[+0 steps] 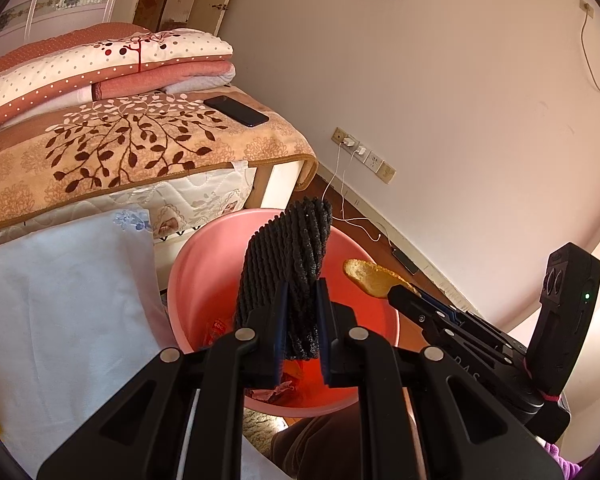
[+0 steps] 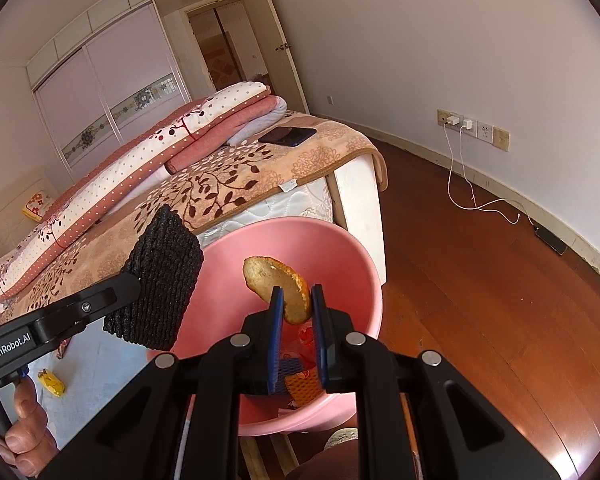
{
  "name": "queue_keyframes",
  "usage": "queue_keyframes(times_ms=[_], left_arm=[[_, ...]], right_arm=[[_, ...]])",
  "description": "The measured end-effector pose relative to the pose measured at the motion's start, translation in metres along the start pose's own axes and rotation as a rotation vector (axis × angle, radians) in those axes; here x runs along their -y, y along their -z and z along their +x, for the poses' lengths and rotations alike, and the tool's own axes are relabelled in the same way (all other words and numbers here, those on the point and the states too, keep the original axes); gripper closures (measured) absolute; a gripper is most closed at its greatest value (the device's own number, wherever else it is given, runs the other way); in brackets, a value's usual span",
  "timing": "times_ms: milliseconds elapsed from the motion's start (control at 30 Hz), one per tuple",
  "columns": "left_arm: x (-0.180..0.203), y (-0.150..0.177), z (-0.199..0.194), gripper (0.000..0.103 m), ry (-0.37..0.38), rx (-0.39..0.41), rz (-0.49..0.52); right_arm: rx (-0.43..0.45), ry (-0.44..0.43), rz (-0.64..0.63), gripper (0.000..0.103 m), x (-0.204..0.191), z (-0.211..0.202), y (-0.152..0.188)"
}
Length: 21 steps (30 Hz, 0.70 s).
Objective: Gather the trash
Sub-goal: 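Open both grippers over the bin to drop the black net and peel slice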
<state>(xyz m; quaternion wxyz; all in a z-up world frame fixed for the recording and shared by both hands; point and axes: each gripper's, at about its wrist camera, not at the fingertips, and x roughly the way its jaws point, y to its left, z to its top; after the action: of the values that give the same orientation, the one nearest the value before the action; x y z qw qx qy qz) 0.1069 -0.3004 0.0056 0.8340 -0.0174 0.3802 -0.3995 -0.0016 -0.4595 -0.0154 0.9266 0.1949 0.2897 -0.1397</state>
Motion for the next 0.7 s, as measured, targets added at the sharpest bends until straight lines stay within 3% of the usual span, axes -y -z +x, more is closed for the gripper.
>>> queue_keyframes(times_ms=[333, 433, 500, 700], left_arm=[[-0.006, 0.002, 0.007, 0.089, -0.003, -0.016, -0.045], [-0.009, 0.002, 0.008, 0.075, -0.008, -0.025, -0.057], [-0.011, 0.002, 0.007, 0.072, -0.006, -0.022, -0.069], [-0.013, 0.003, 0.006, 0.071, -0.018, -0.028, -0.074]], right_arm=[[-0.016, -0.010, 0.005, 0.090, 0.000, 0.006, 0.001], [-0.017, -0.011, 0.005, 0.090, 0.000, 0.009, 0.000], [-0.018, -0.010, 0.004, 0.089, -0.001, 0.009, 0.000], [-0.018, -0.012, 0.005, 0.089, -0.002, 0.010, 0.000]])
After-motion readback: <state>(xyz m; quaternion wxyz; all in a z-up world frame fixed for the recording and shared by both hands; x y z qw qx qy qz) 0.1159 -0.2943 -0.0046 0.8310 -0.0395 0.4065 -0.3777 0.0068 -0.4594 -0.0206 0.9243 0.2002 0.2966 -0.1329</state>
